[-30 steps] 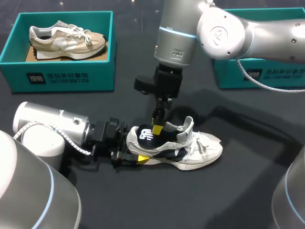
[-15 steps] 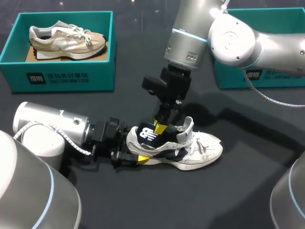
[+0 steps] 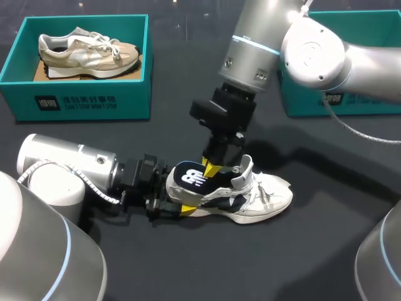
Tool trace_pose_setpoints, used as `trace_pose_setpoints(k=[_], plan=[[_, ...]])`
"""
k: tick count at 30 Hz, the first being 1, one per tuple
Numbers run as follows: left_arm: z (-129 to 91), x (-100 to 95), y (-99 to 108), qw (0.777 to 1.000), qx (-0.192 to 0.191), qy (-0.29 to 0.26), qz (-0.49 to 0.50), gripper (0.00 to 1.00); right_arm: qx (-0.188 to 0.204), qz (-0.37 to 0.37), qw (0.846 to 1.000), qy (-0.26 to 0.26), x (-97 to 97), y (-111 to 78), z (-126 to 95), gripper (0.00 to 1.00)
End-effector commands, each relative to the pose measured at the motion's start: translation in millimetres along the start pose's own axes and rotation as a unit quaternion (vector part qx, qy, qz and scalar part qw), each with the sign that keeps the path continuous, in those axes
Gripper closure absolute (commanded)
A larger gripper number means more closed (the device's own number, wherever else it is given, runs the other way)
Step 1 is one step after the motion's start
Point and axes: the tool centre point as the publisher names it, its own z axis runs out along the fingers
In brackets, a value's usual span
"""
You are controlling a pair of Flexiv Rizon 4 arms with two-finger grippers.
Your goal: Take the shoe out of the shoebox, open the shoe tongue, remove and reinsert the insole, then place the shoe into the shoebox
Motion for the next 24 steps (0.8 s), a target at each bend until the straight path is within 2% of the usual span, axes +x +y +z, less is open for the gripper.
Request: trace_pose_setpoints(k=[1, 14, 24], plan=[[2.1, -0.1, 1.5, 1.000, -0.001, -0.001, 0.000, 1.00, 0.024, -0.007, 1.000, 0.019, -15.3, 19.1, 7.7, 1.00], [2.1, -0.1, 1.5, 1.000, -0.001, -0.001, 0.000, 1.00, 0.026, -0.019, 0.999, 0.041, -29.0, 32.3, 22.0, 1.00], [2.1, -0.1, 1.5, 1.000, -0.001, -0.001, 0.000, 1.00, 0.022, -0.019, 0.998, 0.051, -41.3, 40.2, 23.7, 1.00]])
